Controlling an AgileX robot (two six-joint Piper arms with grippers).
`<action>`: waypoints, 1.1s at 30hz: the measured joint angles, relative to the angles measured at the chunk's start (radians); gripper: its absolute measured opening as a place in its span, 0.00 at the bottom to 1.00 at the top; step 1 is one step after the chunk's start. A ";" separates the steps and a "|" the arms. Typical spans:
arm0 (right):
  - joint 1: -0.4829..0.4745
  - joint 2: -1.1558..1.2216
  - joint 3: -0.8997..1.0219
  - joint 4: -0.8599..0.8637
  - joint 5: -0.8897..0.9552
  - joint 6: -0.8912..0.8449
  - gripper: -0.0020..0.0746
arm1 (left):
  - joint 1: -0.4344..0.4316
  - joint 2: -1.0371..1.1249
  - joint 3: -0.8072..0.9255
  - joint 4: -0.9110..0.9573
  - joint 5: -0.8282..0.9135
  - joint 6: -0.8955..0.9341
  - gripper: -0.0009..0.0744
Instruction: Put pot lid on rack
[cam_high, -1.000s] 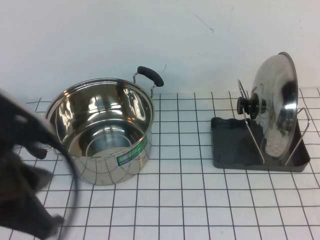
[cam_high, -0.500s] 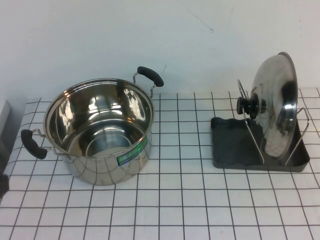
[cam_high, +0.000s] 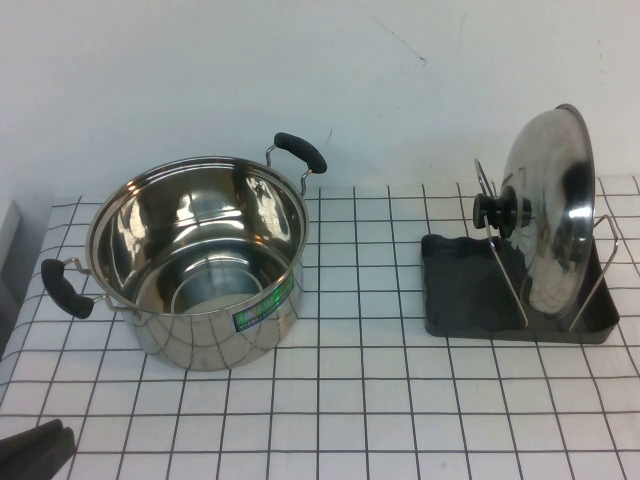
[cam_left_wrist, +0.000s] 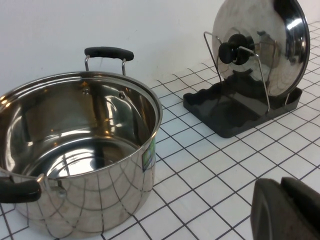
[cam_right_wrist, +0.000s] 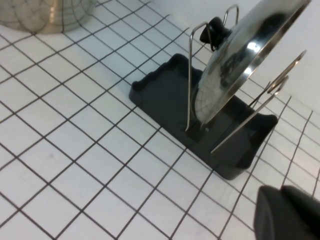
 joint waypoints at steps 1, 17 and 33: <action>0.000 -0.009 0.015 0.002 -0.005 0.003 0.03 | 0.000 0.000 0.000 0.000 -0.005 0.000 0.01; 0.000 -0.018 0.037 0.080 -0.039 0.026 0.03 | 0.000 0.000 0.001 0.000 -0.014 0.000 0.01; 0.000 -0.018 0.038 0.082 -0.023 0.033 0.03 | 0.311 -0.086 0.111 -0.137 -0.028 -0.007 0.01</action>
